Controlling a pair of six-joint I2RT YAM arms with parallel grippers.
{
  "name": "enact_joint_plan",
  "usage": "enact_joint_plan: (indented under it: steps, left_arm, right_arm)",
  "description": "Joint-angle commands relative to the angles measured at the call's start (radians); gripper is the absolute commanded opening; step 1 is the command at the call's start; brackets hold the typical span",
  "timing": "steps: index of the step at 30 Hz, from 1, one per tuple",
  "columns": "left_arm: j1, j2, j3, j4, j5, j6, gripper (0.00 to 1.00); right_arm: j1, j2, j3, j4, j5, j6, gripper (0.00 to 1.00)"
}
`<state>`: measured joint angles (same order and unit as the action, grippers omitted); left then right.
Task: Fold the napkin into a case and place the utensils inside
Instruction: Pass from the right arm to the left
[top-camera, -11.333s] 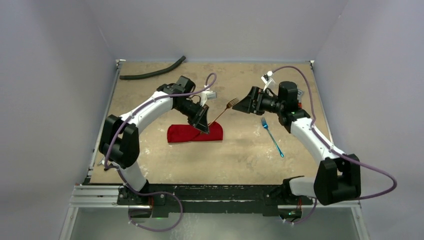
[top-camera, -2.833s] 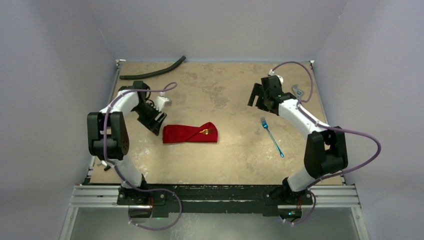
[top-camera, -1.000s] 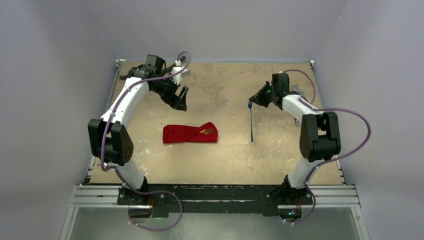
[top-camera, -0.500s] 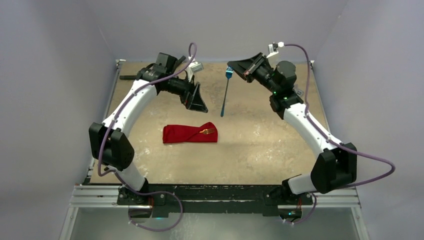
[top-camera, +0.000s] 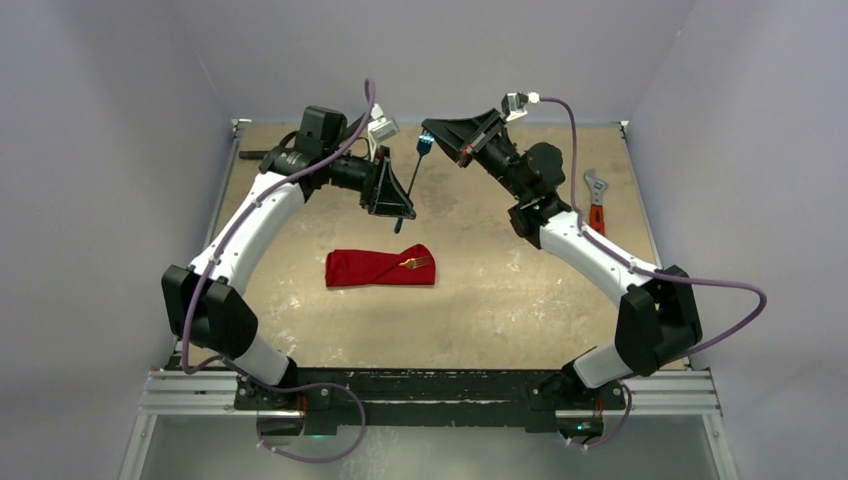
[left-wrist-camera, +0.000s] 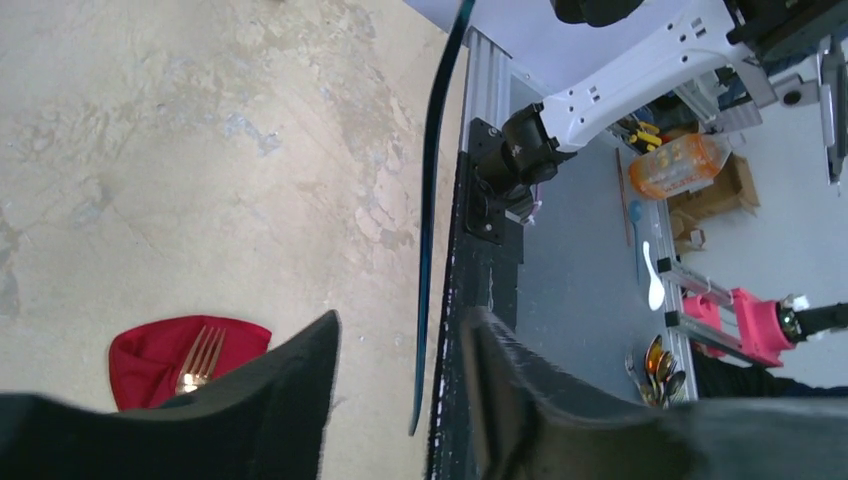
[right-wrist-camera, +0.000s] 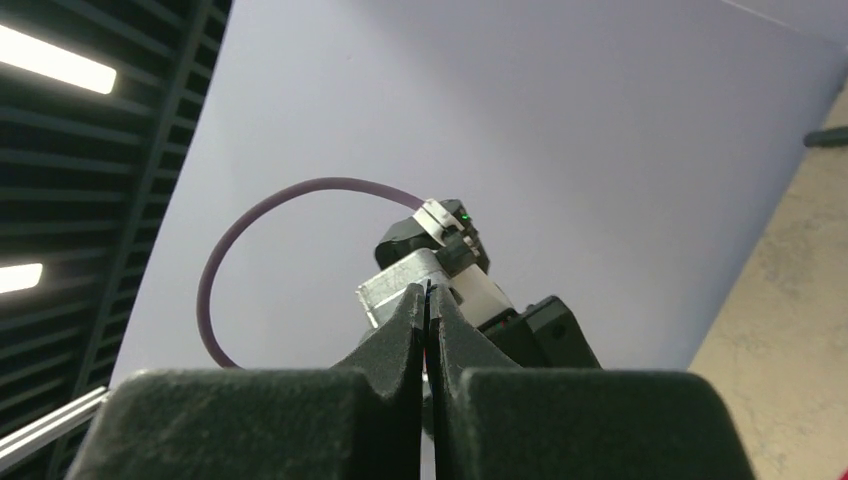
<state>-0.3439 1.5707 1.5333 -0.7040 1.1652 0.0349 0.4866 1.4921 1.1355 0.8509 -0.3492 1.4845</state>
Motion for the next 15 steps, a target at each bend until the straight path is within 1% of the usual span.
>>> enact_joint_plan:
  steps: [1, 2, 3, 4, 5, 7, 8, 9, 10, 11, 13, 14, 15]
  left_arm:
    - [-0.004, -0.019, 0.013, -0.039, 0.083, 0.053, 0.38]
    - [-0.003, -0.021, 0.022, -0.086, 0.076, 0.096, 0.32]
    - [-0.003, -0.021, 0.029, -0.131, 0.066, 0.146, 0.2]
    - [-0.003, -0.022, 0.032, -0.163, 0.051, 0.18, 0.06]
    - [-0.003, -0.025, 0.034, -0.187, 0.034, 0.207, 0.0]
    - [-0.003, -0.026, 0.053, -0.248, -0.023, 0.284, 0.0]
    - [-0.003, -0.03, 0.065, -0.274, -0.072, 0.351, 0.0]
    - [-0.002, -0.034, 0.079, -0.289, -0.154, 0.397, 0.0]
    - [-0.003, -0.045, 0.089, -0.291, -0.249, 0.445, 0.0]
    - [-0.003, -0.058, 0.094, -0.29, -0.351, 0.511, 0.0]
    - [-0.002, -0.112, 0.055, -0.194, -0.582, 0.58, 0.0]
    - [-0.002, -0.14, 0.021, -0.152, -0.682, 0.65, 0.0]
    - [-0.004, -0.171, -0.019, -0.089, -0.775, 0.708, 0.0]
  right_arm:
    - [0.015, -0.026, -0.027, 0.206, 0.086, 0.017, 0.0]
    - [0.015, -0.028, -0.032, 0.218, 0.094, 0.013, 0.0]
    - [0.016, -0.029, -0.031, 0.22, 0.097, 0.006, 0.0]
    - [0.016, -0.026, -0.026, 0.219, 0.093, -0.002, 0.0]
    - [0.018, -0.019, -0.019, 0.22, 0.08, -0.011, 0.0]
    - [0.023, -0.002, 0.003, 0.201, 0.036, -0.029, 0.0]
    - [0.022, 0.005, 0.023, 0.173, 0.007, -0.05, 0.16]
    - [0.023, 0.008, 0.06, 0.082, -0.023, -0.086, 0.35]
    - [0.024, 0.012, 0.114, -0.054, -0.076, -0.133, 0.5]
    - [0.023, 0.013, 0.17, -0.226, -0.107, -0.219, 0.63]
    - [0.022, -0.017, 0.221, -0.468, -0.106, -0.347, 0.95]
    - [0.016, -0.045, 0.229, -0.549, -0.087, -0.392, 0.98]
    - [0.008, -0.068, 0.24, -0.625, -0.073, -0.433, 0.99]
